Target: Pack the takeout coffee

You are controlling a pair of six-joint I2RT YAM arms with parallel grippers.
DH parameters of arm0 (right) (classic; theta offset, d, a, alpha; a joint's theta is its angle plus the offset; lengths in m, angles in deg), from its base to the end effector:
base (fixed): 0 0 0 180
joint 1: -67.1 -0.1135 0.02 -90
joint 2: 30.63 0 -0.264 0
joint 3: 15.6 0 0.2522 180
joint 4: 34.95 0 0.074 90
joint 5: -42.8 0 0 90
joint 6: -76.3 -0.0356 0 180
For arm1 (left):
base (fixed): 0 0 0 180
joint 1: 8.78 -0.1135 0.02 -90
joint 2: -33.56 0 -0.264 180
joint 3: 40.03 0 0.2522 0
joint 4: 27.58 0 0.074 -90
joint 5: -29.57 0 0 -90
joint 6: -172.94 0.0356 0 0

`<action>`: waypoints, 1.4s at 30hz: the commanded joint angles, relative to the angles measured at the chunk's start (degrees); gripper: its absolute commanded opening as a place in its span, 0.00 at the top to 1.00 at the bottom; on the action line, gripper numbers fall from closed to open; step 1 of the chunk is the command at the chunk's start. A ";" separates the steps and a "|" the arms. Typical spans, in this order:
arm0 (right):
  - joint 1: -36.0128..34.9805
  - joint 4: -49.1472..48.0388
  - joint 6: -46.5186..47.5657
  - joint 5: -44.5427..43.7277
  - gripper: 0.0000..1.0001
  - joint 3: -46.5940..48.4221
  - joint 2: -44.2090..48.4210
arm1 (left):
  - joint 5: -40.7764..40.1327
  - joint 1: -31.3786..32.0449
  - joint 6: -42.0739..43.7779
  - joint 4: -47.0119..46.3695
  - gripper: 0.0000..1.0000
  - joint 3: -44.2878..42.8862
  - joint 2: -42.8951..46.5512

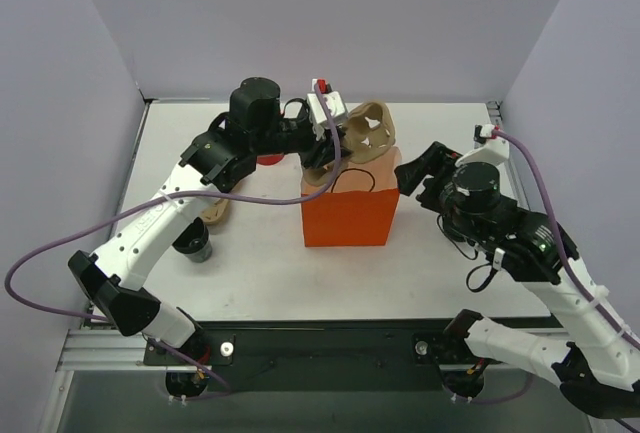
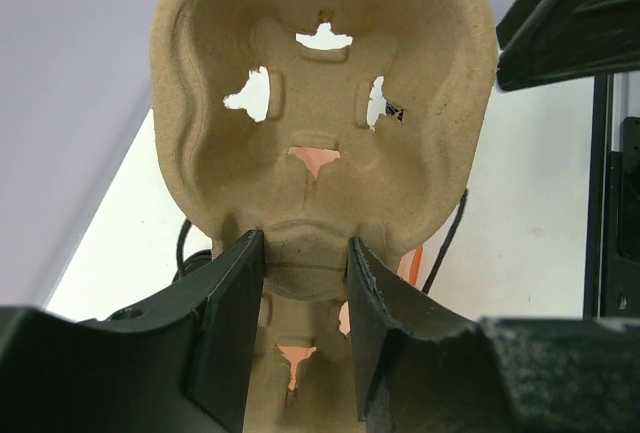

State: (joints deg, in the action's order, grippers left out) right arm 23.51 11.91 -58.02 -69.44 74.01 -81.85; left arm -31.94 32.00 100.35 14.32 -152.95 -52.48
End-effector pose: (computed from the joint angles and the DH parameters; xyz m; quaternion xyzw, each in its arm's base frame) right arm 0.1238 0.0993 0.4602 0.1307 0.7424 0.3395 0.5626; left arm 0.2376 -0.2274 0.4636 0.5048 0.5992 -0.3107 0.5381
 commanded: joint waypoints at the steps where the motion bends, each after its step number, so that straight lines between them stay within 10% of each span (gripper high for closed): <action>1: 0.00 3.99 -3.32 -7.02 0.34 2.37 -3.53 | 0.78 0.62 0.35 -0.19 0.65 -2.27 -0.88; 42: 4.13 4.95 -3.15 -5.09 0.37 0.79 -5.20 | -13.46 5.10 2.72 8.33 0.66 -0.95 -6.77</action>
State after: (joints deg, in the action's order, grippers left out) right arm 27.07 16.41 -60.64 -72.83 74.36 -86.39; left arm -43.33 36.85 101.92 21.99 -151.35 -58.65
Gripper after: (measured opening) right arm 0.627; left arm 0.456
